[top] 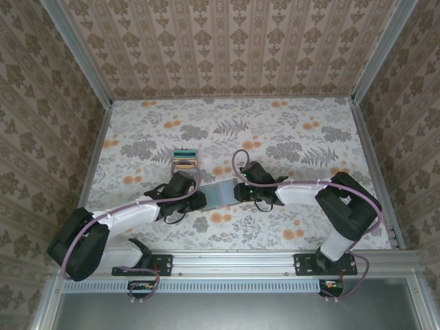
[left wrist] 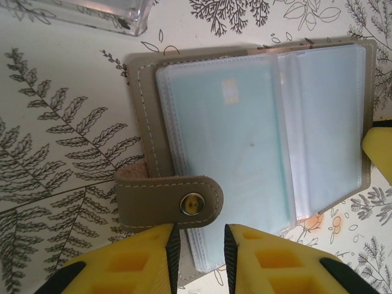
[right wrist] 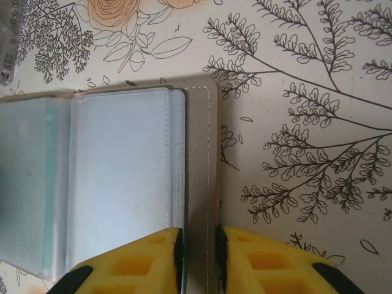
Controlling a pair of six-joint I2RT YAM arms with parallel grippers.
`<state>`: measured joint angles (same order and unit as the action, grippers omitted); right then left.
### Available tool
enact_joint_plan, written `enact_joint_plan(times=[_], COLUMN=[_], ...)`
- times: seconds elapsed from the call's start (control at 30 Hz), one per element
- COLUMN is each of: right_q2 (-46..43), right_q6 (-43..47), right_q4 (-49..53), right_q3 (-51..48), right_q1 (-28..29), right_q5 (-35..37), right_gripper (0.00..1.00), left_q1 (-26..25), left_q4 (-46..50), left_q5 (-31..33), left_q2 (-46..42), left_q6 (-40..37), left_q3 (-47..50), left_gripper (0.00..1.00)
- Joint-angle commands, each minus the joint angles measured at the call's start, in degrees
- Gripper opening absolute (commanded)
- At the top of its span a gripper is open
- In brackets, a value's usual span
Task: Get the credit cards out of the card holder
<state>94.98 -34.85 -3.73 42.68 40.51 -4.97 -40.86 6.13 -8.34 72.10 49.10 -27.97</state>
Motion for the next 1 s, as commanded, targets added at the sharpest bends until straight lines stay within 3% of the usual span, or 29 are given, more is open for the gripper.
enact_joint_plan(times=[0.0, 0.53, 0.97], right_q2=[1.0, 1.1, 2.4], right_q6=[-1.1, -1.8, -2.8], right_q4=[-0.8, -1.2, -2.0], right_q3=[-0.6, -0.8, -0.3], right_q1=[0.5, 1.3, 2.4], right_q5=[-1.1, -1.1, -1.6], right_gripper=[0.25, 0.24, 0.24], left_q1=[-0.4, -0.4, -0.6], left_q4=[-2.0, -3.0, -6.4], left_q5=[-1.7, -2.6, -5.0], left_q2=[1.3, 4.8, 5.2], left_q6=[-0.3, -0.3, -0.3], left_q3=[-1.6, -2.1, -2.1], left_gripper=[0.27, 0.26, 0.34])
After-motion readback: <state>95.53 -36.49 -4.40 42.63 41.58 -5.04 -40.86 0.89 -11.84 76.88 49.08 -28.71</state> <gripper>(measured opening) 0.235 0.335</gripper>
